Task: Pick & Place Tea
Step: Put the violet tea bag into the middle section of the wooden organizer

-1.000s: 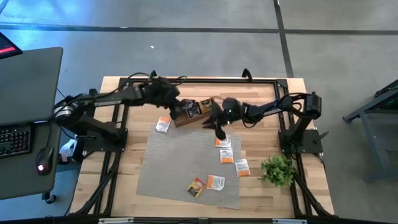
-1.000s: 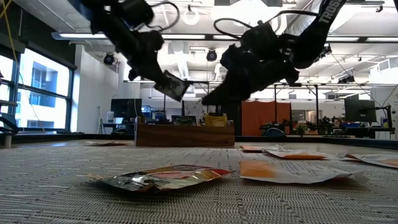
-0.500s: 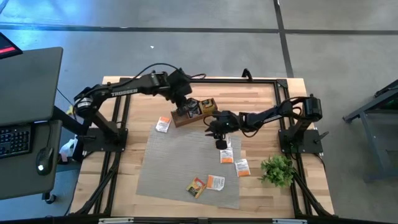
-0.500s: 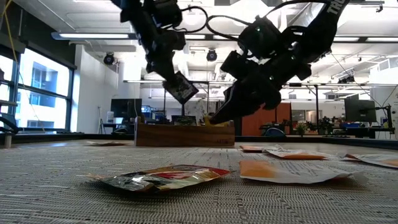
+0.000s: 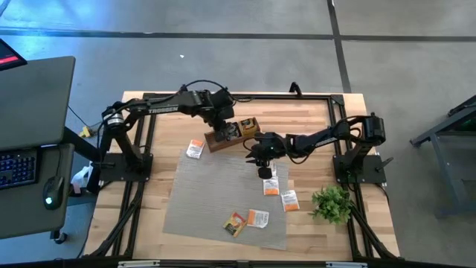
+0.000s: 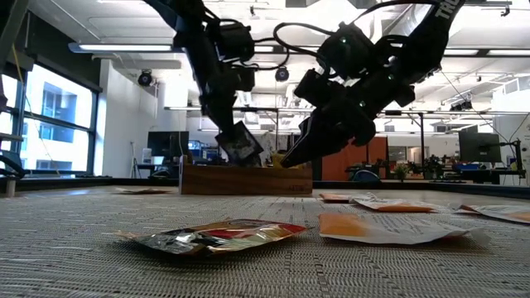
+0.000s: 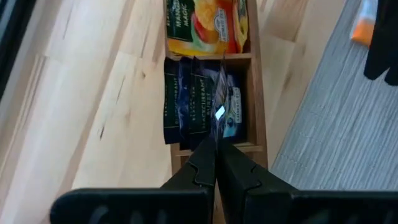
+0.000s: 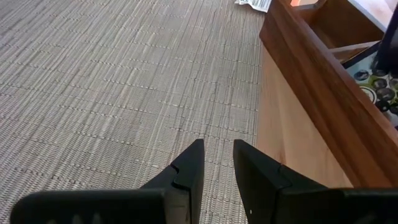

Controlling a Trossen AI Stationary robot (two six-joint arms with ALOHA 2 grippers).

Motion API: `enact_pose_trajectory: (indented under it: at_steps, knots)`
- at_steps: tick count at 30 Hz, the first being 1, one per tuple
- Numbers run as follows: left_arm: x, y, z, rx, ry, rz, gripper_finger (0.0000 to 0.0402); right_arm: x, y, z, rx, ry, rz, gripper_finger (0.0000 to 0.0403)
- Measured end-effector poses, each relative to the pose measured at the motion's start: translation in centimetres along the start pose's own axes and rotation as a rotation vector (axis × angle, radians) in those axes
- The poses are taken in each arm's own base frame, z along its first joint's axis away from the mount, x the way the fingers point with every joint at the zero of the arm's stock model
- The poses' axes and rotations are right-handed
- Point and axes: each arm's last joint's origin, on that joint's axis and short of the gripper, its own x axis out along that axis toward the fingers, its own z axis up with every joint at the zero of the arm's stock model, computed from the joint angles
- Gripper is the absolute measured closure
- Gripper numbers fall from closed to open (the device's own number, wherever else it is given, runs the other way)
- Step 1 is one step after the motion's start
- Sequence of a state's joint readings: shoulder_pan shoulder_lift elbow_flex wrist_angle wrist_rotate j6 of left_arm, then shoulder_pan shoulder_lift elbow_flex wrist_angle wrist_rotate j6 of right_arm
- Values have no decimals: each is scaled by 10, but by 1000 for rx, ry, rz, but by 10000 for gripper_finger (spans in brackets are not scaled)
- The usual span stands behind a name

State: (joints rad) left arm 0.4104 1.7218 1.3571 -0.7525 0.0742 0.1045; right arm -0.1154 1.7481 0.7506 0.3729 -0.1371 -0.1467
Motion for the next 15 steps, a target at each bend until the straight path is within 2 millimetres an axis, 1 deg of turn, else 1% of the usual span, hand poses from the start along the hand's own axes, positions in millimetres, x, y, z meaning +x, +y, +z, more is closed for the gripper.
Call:
enact_pose_trajectory:
  at_steps: [7,10,15]
  knots:
    - [10,-5,0,95,38,61,396,0,0,0,0,0,0,320]
    - [11,-8,0,127,41,62,374,0,0,0,0,0,0,320]
    - [12,-11,3,147,15,68,324,0,0,0,0,0,0,320]
